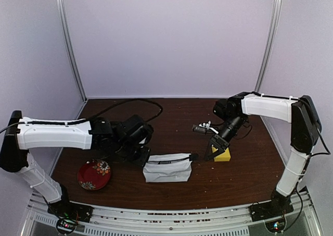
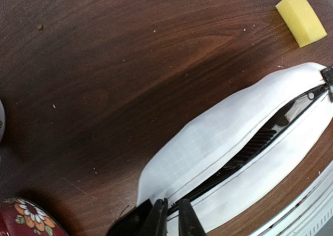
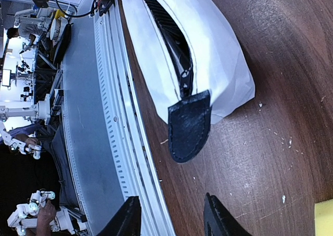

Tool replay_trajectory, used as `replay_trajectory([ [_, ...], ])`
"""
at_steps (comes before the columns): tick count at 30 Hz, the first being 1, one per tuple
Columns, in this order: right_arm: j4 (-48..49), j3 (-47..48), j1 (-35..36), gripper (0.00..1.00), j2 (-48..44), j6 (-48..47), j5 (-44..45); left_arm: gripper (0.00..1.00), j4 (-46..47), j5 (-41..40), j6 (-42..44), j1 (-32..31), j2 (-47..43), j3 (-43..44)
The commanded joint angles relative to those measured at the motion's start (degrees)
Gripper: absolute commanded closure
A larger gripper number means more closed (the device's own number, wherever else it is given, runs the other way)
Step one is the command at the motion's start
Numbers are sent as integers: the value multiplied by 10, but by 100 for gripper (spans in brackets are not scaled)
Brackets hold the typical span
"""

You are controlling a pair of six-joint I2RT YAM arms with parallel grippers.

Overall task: Sort the hair-cutting tools
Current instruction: Adjust the kit bag at the center of the board, then pick up the kit bag from the center of the board.

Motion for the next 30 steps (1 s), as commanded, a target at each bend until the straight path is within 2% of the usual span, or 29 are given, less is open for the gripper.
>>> replay_trajectory([
  [1, -9, -5, 2, 58, 4, -12, -15, 81, 10, 0, 25, -2, -15, 16],
  [4, -13, 2, 2, 57, 6, -10, -21, 68, 60, 43, 58, -11, -1, 31],
  [9, -3, 17, 13, 57, 12, 12, -7, 61, -2, -2, -10, -10, 14, 50],
  [12, -5, 26, 22, 57, 23, 15, -11, 57, 3, -24, -51, -3, -38, 11],
  [15, -24, 45, 31, 57, 43, -2, -27, 54, 56, 13, -91, 21, -98, -57],
  [19, -31, 68, 39, 57, 71, 0, -33, 53, 196, 120, -156, 59, -158, -171],
  [22, -32, 82, 39, 57, 92, 4, -36, 53, 269, 173, -187, 74, -165, -218],
  [27, -30, 107, 39, 62, 119, 16, -37, 53, 294, 197, -195, 78, -147, -224],
  [30, -25, 119, 39, 73, 127, 24, -35, 58, 291, 193, -191, 81, -138, -220],
])
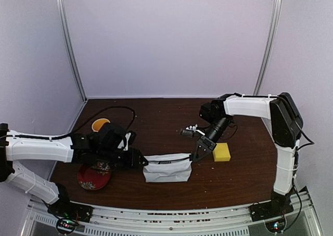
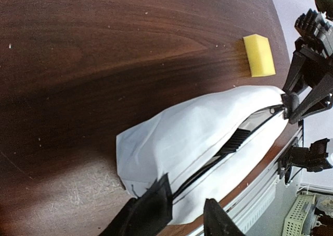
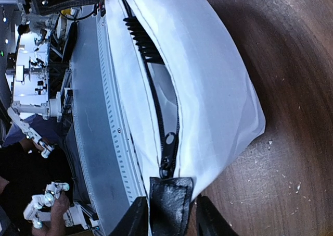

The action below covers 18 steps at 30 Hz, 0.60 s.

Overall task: Sort the hair-cutting tools
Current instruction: Pick up the kit bag from the center of the board.

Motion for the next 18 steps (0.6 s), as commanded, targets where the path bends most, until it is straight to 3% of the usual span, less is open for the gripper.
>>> replay_trajectory([
  [1, -3, 29, 1, 79, 11, 9, -9, 63, 62, 21, -10, 8, 8, 6],
  [5, -12, 30, 1, 91, 13, -6, -21, 84, 75, -2, 16, 11, -2, 4],
  [7, -29, 40, 1, 97, 12, -21, -29, 100, 69, -15, 48, 12, -2, 11],
  [12, -90, 38, -4, 100, -76, -88, -20, 100, 67, -19, 130, -25, -44, 31],
  [14, -15, -18, -11, 100, -159, -54, 28, 100, 88, -23, 162, -50, -70, 27],
  [16, 185, -101, -29, 100, -226, 60, 118, 100, 86, -58, 160, -48, -64, 17],
  [18, 268, -136, -48, 100, -226, 108, 140, 100, 115, -72, 182, -32, -20, 16],
])
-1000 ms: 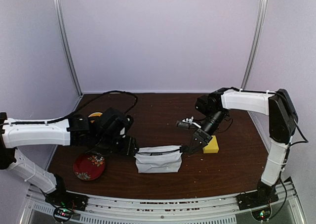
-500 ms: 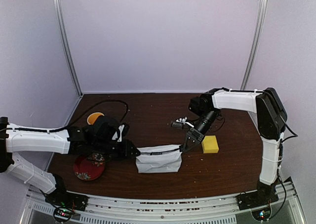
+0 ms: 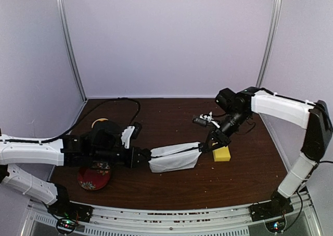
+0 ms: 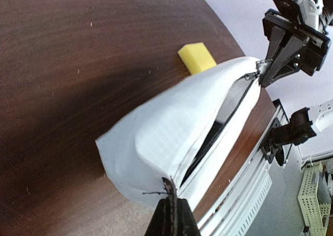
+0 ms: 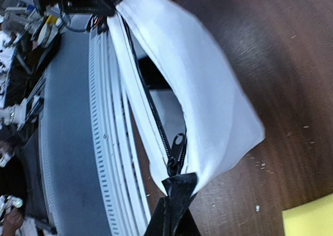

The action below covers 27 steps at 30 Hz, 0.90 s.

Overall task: Sort the hair-cutting tools
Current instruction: Pick up the kit bag from the center of the board, then place the kit bag at the center of the board.

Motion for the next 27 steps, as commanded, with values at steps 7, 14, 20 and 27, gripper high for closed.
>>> replay_trajectory([
  [7, 4, 39, -18, 100, 21, -15, 12, 100, 62, 29, 130, -13, 125, 131],
  [14, 56, -8, -53, 100, 11, 30, 56, 100, 137, -114, 22, -14, -12, -18],
  [20, -1, 51, 7, 100, 63, 1, 34, 100, 97, -108, 15, -13, -7, -10],
  [27, 12, 24, 8, 100, 71, 9, 32, 100, 53, -97, -11, -13, 52, 12],
])
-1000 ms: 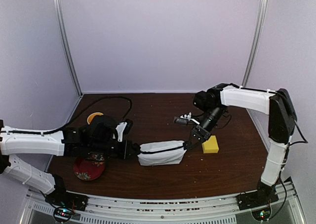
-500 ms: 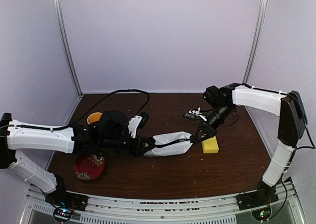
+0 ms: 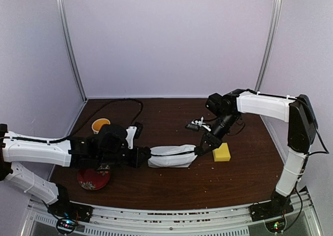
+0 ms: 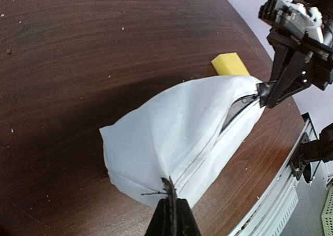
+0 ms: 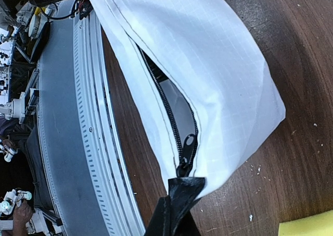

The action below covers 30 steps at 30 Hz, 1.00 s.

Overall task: Sort the hair-cutting tools
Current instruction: Place the kit bag at the center of the board, then pick up the sponge from the center of the board.

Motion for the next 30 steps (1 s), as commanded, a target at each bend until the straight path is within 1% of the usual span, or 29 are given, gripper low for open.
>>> replay_trajectory([
  [1, 2, -11, -2, 100, 6, 5, 0, 100, 10, -5, -32, 3, 18, 9],
  [5, 27, -4, -2, 100, 8, 36, 42, 100, -1, -14, -42, 3, 26, 13],
  [7, 26, 4, -2, 99, 14, 41, 49, 100, -12, -26, -46, 3, 29, 16],
  [8, 22, 9, -2, 97, 18, 41, 50, 97, -19, -29, -47, 3, 32, 19],
  [10, 17, 14, -2, 88, 20, 40, 52, 93, -40, -30, -45, 5, 40, 30],
  [11, 11, 15, -3, 86, 17, 37, 52, 91, -49, -26, -41, 5, 43, 37],
  [13, 5, 15, -4, 83, 3, 33, 61, 82, -67, -18, -35, 4, 47, 49],
  [16, 5, 12, -8, 76, -38, 30, 106, 72, -105, -24, -27, 4, 40, 68],
  [19, 10, 7, -22, 70, -83, 30, 157, 67, -134, -53, -14, 4, 17, 84],
  [22, 13, 13, -46, 66, -124, 37, 205, 64, -151, -89, 12, 4, -14, 103],
  [24, 21, 21, -65, 61, -151, 50, 238, 62, -165, -113, 34, 4, -32, 123],
  [25, 31, 26, -76, 56, -166, 59, 257, 62, -172, -124, 46, 4, -40, 136],
  [26, 46, 27, -87, 37, -182, 71, 282, 61, -178, -136, 61, 4, -50, 148],
  [27, 71, 21, -98, 5, -198, 98, 331, 58, -178, -142, 78, 5, -57, 158],
  [28, 110, 11, -111, 0, -220, 124, 375, 55, -164, -139, 101, 6, -66, 160],
  [29, 142, -4, -131, 0, -230, 141, 396, 47, -142, -141, 119, 9, -80, 151],
  [30, 177, -20, -155, 0, -244, 161, 393, 34, -126, -166, 117, 12, -95, 137],
])
